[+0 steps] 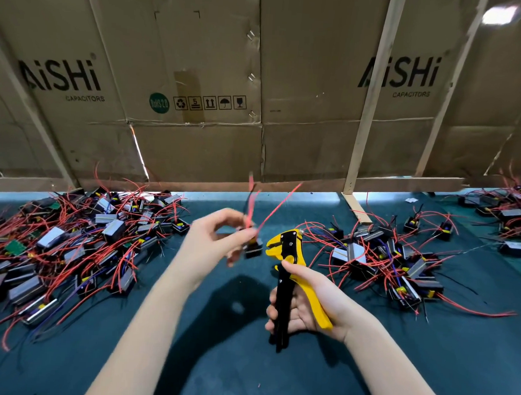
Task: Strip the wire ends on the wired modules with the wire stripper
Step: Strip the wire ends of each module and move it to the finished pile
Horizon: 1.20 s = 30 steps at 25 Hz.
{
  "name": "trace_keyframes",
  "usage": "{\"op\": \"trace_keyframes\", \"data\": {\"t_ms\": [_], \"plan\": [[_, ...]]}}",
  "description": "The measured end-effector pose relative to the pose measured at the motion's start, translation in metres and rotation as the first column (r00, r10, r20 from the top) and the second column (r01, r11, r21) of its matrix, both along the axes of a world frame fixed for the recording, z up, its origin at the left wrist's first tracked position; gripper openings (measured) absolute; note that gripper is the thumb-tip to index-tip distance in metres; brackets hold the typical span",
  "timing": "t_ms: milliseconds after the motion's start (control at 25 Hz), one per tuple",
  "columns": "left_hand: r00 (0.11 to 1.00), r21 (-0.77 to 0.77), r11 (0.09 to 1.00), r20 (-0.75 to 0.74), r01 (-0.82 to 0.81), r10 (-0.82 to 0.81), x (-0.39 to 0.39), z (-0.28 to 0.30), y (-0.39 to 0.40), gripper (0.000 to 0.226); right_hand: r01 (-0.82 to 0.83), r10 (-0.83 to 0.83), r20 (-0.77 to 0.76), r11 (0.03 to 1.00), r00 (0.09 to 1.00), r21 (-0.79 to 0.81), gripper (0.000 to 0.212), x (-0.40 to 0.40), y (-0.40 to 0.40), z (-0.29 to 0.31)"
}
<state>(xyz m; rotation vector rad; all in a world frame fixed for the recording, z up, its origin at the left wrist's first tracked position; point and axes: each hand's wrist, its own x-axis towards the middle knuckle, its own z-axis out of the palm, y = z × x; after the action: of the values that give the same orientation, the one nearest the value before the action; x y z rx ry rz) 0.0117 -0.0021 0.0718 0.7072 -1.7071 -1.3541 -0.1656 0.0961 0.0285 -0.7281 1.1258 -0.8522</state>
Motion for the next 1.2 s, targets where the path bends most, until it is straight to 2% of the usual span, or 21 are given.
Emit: {"op": "trace_keyframes", "data": {"t_ms": [80,160,240,360,440,480,520,600,680,720,800,880,1080,1160,1200], "plan": [[0.989,0.068,0.988,-0.056,0.14,-0.137,-0.043,0.012,0.017,0.041,0.036,-0.036,0.05,0.999,0.998,0.0,0.052,0.001,0.001,0.0],[0.944,0.147,0.937,0.043,0.317,-0.327,-0.073,0.012,0.03,0.079,0.071,-0.069,0.089,0.997,0.994,-0.029,0.05,0.001,0.003,-0.003],[0.921,0.064,0.938,0.176,0.34,-0.346,-0.077,0.006,0.034,0.09,0.087,-0.082,0.097,0.995,0.992,-0.052,0.051,0.0,0.004,-0.005],[0.977,-0.253,0.958,0.194,0.135,-0.087,-0.044,-0.005,0.019,0.058,0.076,-0.075,0.076,0.997,0.994,-0.018,0.053,-0.002,0.002,-0.007],[0.972,-0.422,0.903,0.166,-0.082,0.166,-0.007,-0.012,-0.001,0.039,0.028,-0.027,0.029,1.0,0.999,-0.013,0.055,-0.003,0.001,-0.006],[0.936,-0.475,0.855,0.157,-0.207,0.314,0.014,-0.017,-0.012,0.034,0.014,-0.014,0.022,1.0,1.0,-0.018,0.055,-0.003,0.001,-0.006],[0.868,-0.534,0.78,0.157,-0.327,0.471,0.035,-0.024,-0.023,0.031,0.008,-0.008,0.021,1.0,1.0,-0.02,0.055,-0.003,0.001,-0.007],[0.66,-0.645,0.595,0.181,-0.481,0.729,0.07,-0.04,-0.04,0.031,0.012,-0.012,0.023,1.0,1.0,-0.022,0.056,-0.004,0.002,-0.007],[0.455,-0.661,0.497,0.254,-0.563,0.853,0.089,-0.052,-0.051,0.037,0.031,-0.03,0.027,0.999,0.999,-0.017,0.055,-0.004,0.002,-0.006],[0.368,-0.653,0.49,0.327,-0.578,0.87,0.092,-0.057,-0.055,0.041,0.035,-0.034,0.027,0.999,0.999,-0.015,0.055,-0.004,0.003,-0.006],[0.226,-0.653,0.533,0.497,-0.538,0.838,0.092,-0.063,-0.059,0.052,0.038,-0.038,0.026,0.999,0.999,-0.019,0.055,-0.004,0.003,-0.005],[0.155,-0.666,0.563,0.569,-0.489,0.808,0.091,-0.067,-0.061,0.052,0.043,-0.042,0.026,0.999,0.999,-0.021,0.054,-0.005,0.004,-0.004],[0.203,-0.695,0.474,0.439,-0.541,0.875,0.093,-0.07,-0.06,0.032,0.056,-0.055,0.027,0.998,0.998,-0.016,0.054,-0.006,0.005,-0.003],[0.285,-0.693,0.425,0.316,-0.582,0.905,0.089,-0.069,-0.058,0.032,0.058,-0.057,0.029,0.998,0.998,-0.011,0.054,-0.006,0.005,-0.003],[0.353,-0.681,0.417,0.242,-0.602,0.904,0.086,-0.066,-0.056,0.032,0.056,-0.056,0.03,0.998,0.998,-0.009,0.054,-0.006,0.005,-0.003]]}}
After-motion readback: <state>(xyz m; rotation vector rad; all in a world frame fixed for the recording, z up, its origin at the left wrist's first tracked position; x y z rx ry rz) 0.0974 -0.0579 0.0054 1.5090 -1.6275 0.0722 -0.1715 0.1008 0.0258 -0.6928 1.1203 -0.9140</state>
